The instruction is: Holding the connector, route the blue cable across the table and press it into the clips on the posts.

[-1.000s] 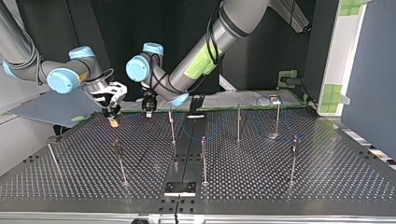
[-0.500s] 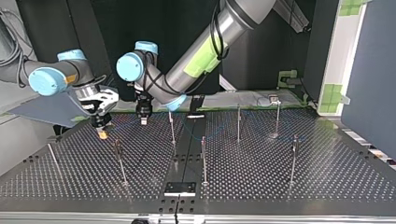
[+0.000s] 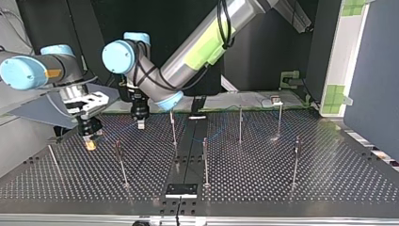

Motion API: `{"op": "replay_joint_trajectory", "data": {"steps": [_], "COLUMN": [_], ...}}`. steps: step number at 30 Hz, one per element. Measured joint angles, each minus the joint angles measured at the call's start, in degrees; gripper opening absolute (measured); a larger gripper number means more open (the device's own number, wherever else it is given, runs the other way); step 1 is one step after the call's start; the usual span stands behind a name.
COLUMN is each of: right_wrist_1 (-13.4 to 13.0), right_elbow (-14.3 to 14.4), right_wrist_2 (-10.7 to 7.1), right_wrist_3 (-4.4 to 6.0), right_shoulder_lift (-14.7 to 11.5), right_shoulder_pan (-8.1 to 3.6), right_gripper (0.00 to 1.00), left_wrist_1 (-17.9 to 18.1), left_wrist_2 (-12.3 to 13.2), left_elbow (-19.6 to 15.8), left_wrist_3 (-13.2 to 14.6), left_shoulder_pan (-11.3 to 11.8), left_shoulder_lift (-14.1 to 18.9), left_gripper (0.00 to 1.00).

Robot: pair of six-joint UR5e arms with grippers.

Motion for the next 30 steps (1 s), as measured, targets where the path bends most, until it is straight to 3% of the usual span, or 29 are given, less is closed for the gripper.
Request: {"op": "replay_joint_trajectory", "data": {"steps": [13, 30], "right_wrist_1": [0.19, 0.66], "right_elbow": [-1.71, -4.05], "right_wrist_2": [-0.21, -2.02], "right_wrist_3": [0.15, -0.08], "right_shoulder_lift": [-0.35, -0.36], "right_shoulder_pan": [0.18, 0.25], "right_gripper": [0.00, 0.00], "left_wrist_1": [0.71, 6.81], "left_wrist_2": [-0.93, 2.47], "left_elbow": [0.19, 2.88], "left_wrist_3": [0.28, 1.40], "left_shoulder_pan": [-0.87, 1.29], "left_shoulder_lift": [0.99, 1.01], "left_gripper": [0.00, 0.00]}}
